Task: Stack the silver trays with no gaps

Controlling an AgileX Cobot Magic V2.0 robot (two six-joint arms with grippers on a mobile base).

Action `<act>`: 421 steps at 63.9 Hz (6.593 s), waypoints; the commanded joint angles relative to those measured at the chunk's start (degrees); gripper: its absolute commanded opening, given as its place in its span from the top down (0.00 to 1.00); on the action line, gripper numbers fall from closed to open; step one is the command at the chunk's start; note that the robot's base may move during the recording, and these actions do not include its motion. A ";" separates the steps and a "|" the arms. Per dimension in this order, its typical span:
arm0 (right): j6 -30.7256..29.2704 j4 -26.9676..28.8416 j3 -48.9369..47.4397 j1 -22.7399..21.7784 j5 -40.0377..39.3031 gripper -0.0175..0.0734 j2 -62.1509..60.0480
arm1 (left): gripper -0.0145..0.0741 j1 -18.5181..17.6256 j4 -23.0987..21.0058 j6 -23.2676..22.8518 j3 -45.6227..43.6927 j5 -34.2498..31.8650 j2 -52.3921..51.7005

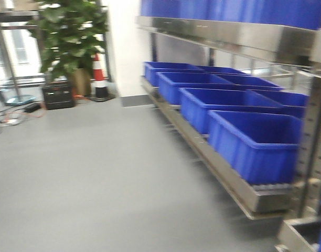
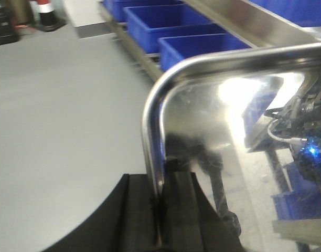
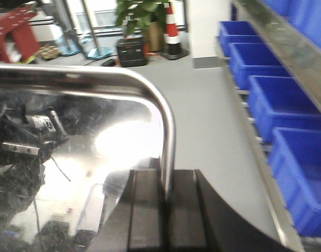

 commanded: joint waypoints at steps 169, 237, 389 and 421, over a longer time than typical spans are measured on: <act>-0.61 -0.39 -0.68 0.83 -35.77 0.88 -0.04 | 0.85 -0.97 -0.42 0.83 -0.46 -6.22 -0.06; -0.71 -0.39 -0.68 -5.54 -31.55 0.88 0.15 | 0.85 -0.97 -0.39 0.83 -0.46 -6.39 -0.06; -0.71 -0.39 -0.68 -5.52 -38.34 0.88 0.15 | 0.85 -0.97 -0.39 0.83 -0.46 -6.39 -0.06; -0.71 -0.39 -0.68 -5.52 -38.34 0.88 0.15 | 0.85 -0.97 -0.39 0.83 -0.46 -6.39 -0.06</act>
